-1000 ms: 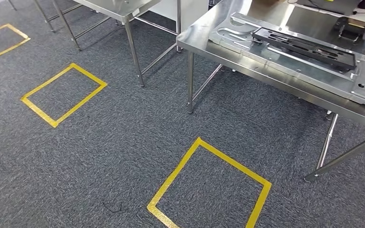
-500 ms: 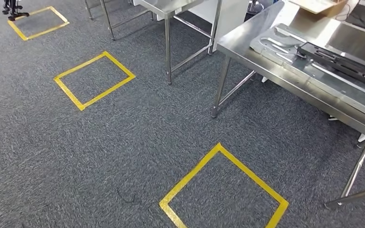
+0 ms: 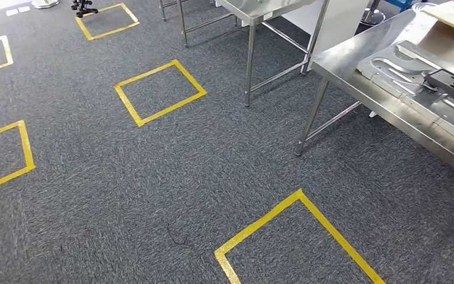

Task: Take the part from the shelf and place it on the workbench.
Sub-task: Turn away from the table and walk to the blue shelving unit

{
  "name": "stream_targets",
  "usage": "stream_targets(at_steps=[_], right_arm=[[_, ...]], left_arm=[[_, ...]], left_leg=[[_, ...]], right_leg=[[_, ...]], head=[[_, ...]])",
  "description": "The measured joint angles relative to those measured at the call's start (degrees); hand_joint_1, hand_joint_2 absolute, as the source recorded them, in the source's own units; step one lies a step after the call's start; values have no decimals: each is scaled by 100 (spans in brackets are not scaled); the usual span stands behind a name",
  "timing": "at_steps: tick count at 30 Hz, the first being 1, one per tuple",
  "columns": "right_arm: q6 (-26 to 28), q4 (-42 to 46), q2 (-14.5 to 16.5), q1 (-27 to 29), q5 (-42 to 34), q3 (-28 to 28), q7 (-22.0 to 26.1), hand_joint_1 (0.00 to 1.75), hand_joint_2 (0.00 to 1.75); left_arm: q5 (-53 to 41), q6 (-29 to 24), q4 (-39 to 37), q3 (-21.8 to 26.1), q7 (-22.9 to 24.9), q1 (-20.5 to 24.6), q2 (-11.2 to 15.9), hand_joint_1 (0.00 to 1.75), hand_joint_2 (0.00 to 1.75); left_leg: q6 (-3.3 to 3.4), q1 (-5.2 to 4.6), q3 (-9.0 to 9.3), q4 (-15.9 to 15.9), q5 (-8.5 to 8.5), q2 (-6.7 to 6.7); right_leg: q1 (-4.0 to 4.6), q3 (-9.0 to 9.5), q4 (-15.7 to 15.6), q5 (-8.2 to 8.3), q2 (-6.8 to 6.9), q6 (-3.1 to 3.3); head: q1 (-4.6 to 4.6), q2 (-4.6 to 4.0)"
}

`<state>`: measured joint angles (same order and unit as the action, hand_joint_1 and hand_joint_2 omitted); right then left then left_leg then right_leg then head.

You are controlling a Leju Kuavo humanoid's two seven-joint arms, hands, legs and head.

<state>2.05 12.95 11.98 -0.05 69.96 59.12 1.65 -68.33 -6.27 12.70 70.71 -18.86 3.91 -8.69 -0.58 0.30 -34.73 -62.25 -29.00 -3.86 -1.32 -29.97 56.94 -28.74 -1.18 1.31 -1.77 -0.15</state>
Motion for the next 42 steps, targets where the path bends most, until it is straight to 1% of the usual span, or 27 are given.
stream_targets(at_steps=[2, 3, 4, 5, 7, 9, 10, 12, 13, 15, 17, 19, 20, 21, 23, 25, 27, 28, 29, 30, 32, 34, 35, 37, 39, 41, 42], right_arm=[[0, -1, 4, 13, 8, 11, -1, 0, 0], [1, -1, 6, 15, 19, 18, -1, 0, 0], [1, -1, 6, 14, 33, 24, -1, 0, 0], [2, -1, 6, 11, 51, 27, -1, 0, 0], [4, -1, 7, 5, 83, 31, -1, 0, 0], [14, -1, 9, 0, 108, 44, 1, 0, 0], [19, -1, 9, -6, 121, 56, 3, 0, 0], [28, -1, 9, -37, 150, 80, 10, 0, 0], [29, -1, 9, -51, 166, 91, 13, 0, 0], [35, -1, 9, -58, 189, 117, 22, 0, 0], [39, -1, 9, -46, 203, 148, 28, 0, 0], [43, -1, 9, -39, 211, 168, 32, 0, 0], [47, -1, 9, -36, 215, 173, 36, 0, 0], [51, -1, 9, -34, 219, 175, 39, 0, 0], [57, -1, 9, -25, 225, 180, 43, 0, 0], [58, -1, 9, -24, 227, 189, 48, 0, 0], [56, -1, 8, -43, 237, 197, 54, 0, 0], [52, 0, 7, -51, 242, 201, 57, 0, 0], [46, 1, 7, -55, 248, 204, 58, 0, 0], [39, 1, 7, -50, 251, 208, 59, 0, 0], [28, 0, 7, -31, 262, 216, 60, 0, 0], [25, -1, 7, -21, 276, 224, 60, 0, 0], [25, -1, 7, -23, 282, 226, 60, 0, 0], [25, -1, 7, -31, 292, 228, 61, 0, 0], [25, -1, 7, -37, 306, 229, 63, 0, 0], [24, -1, 7, -50, 329, 239, 67, 0, 0], [24, -1, 8, -65, 341, 245, 70, 0, 0]], left_arm=[[-1, -1, 0, 0, -1, 15, -2, 0, 0], [-3, -1, 0, 0, -2, 18, -1, 0, 0], [-4, -1, 0, 0, -3, 13, -1, 0, 0], [-5, -1, 0, 0, -3, 2, -1, 0, 0], [-7, -2, 0, 0, -3, -10, 2, 0, 0], [-8, -3, 0, 0, -5, 1, 3, 0, 0], [-9, -4, 0, 0, -7, 5, 4, 0, 0], [-9, -6, 0, 1, -9, -9, 6, 0, 0], [-10, -7, 0, 2, -10, -20, 7, 0, 0], [-10, -9, 0, 2, -9, -26, 7, 0, 0], [-10, -10, 0, 3, -8, -17, 8, 0, 0], [-10, -10, 0, 4, -10, -11, 11, 0, 0], [-10, -10, 0, 5, -11, -12, 13, 0, 0], [-10, -9, 0, 6, -11, -13, 14, 0, 0], [-10, -9, 0, 7, -12, -13, 14, 0, 0], [-13, -9, 0, 8, -14, -6, 14, 0, 0], [-22, -9, 0, 10, -14, -17, 16, 0, 0], [-26, -9, 0, 11, -10, -28, 20, 0, 0], [-31, -9, 0, 13, -5, -35, 23, 0, 0], [-37, -8, 0, 13, -1, -32, 27, 0, 0], [-51, -5, 0, 13, 5, -7, 30, 0, 0], [-60, -5, 0, 13, 6, 5, 32, 0, 0], [-64, -5, 1, 13, 6, -3, 33, 0, 0], [-70, -6, 2, 13, 7, -23, 38, 0, 0], [-85, -8, 2, 13, 6, -12, 44, 0, 0], [-106, -13, 2, 13, 4, -1, 47, 0, 0], [-112, -15, 2, 14, 4, -7, 50, 0, 0]], left_leg=[[-54, 22, -343, -711, -365, 252], [-79, 37, -484, -1017, -480, 311], [-98, 48, -527, -1125, -478, 337], [-108, 57, -454, -1010, -371, 360], [-94, 61, -40, -256, -19, 518], [-34, 31, 281, 347, 173, 684], [-1, 13, 320, 443, 179, 715], [64, 2, 312, 448, 192, 605], [98, 10, 320, 473, 209, 551], [173, 35, 343, 524, 251, 446], [212, 31, 320, 529, 268, 332], [221, 19, 308, 520, 272, 181], [220, 16, 309, 511, 271, 95], [214, 17, 313, 498, 267, 8], [178, 11, 300, 447, 248, -157], [110, 13, 250, 404, 240, -296], [28, 31, 204, 412, 259, -421], [-4, 38, 192, 400, 256, -399], [-29, 34, 156, 327, 207, -286], [-50, 30, 66, 136, 91, -117], [-83, 27, -260, -557, -279, 223], [-109, 36, -552, -1173, -505, 322], [-111, 37, -556, -1204, -463, 342], [-83, 31, -222, -615, -132, 456], [-14, -10, 188, 141, 123, 728], [44, -55, 304, 407, 163, 837], [66, -62, 295, 420, 180, 766]], right_leg=[[26, 11, -1, -16, 168, 33], [37, 12, 5, -26, 258, 34], [41, 16, 9, -39, 338, 30], [42, 26, 14, -54, 414, 21], [46, 73, 23, -92, 553, -13], [70, 119, 29, -131, 672, -68], [83, 134, 29, -144, 718, -95], [91, 161, 16, -157, 799, -151], [81, 171, 41, -191, 754, -183], [59, 50, 353, -417, 486, -230], [47, -308, 1085, -792, 210, -240], [48, -610, 1620, -922, 147, -244], [46, -626, 1594, -811, 133, -241], [40, -536, 1348, -600, 101, -234], [16, -240, 611, -204, -134, -208], [9, -89, 221, -90, -337, -176], [25, -78, 192, -99, -282, -123], [23, -64, 168, -84, -210, -82], [18, -49, 141, -69, -137, -37], [14, -37, 115, -57, -51, 5], [43, -31, 104, -63, 131, 57], [68, -31, 108, -80, 321, 71], [73, -26, 109, -90, 409, 70], [81, 5, 110, -112, 562, 54], [105, 44, 112, -144, 694, 12], [119, 76, 109, -167, 807, -40], [118, 96, 99, -171, 861, -68]], head=[[-2, 0], [-3, 0], [-3, 0], [-3, 0], [-3, 0], [-2, 0], [-1, 0], [-2, 0], [-1, 0], [-1, 0], [-1, 0], [0, 0], [0, 0], [0, 0], [0, 0], [-1, 0], [-2, 0], [-1, 0], [-2, 0], [-3, 0], [-4, 0], [-3, 0], [-4, 0], [-4, 0], [-3, 0], [-3, 0], [-3, 0]])
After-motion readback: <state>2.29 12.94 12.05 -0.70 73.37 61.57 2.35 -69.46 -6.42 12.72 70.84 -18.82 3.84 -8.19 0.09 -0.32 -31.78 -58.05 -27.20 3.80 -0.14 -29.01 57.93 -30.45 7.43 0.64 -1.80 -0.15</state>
